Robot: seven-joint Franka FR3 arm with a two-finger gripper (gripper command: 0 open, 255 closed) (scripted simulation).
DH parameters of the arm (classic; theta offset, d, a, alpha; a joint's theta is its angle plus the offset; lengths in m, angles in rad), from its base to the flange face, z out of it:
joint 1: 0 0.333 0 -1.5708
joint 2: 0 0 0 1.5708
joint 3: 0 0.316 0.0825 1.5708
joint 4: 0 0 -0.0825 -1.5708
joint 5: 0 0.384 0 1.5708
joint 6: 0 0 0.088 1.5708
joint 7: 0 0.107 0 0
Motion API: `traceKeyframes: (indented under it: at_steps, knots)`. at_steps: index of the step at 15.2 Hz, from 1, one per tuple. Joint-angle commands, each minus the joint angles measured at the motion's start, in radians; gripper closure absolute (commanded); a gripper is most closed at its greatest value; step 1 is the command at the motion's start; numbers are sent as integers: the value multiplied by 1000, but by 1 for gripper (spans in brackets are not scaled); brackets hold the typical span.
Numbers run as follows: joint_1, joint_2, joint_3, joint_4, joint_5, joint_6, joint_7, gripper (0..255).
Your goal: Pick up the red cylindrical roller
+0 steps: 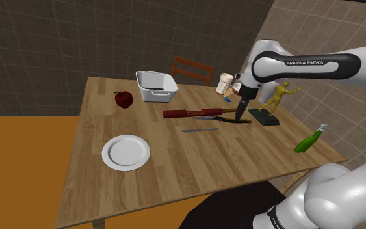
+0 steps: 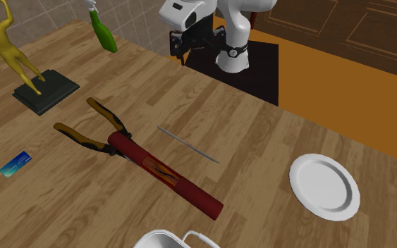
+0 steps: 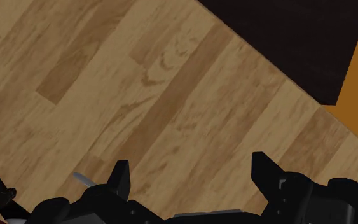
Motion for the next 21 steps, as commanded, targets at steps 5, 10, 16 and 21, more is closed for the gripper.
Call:
traceKeyframes:
  at_steps: [5,10,16,21]
  knots:
    - [15,215,-58,97,6,148,-227,0]
    - [15,406,-73,224,50,233,-411,0]
    - [-9,632,-50,416,110,294,-612,0]
    - [-38,815,-7,608,143,311,-751,0]
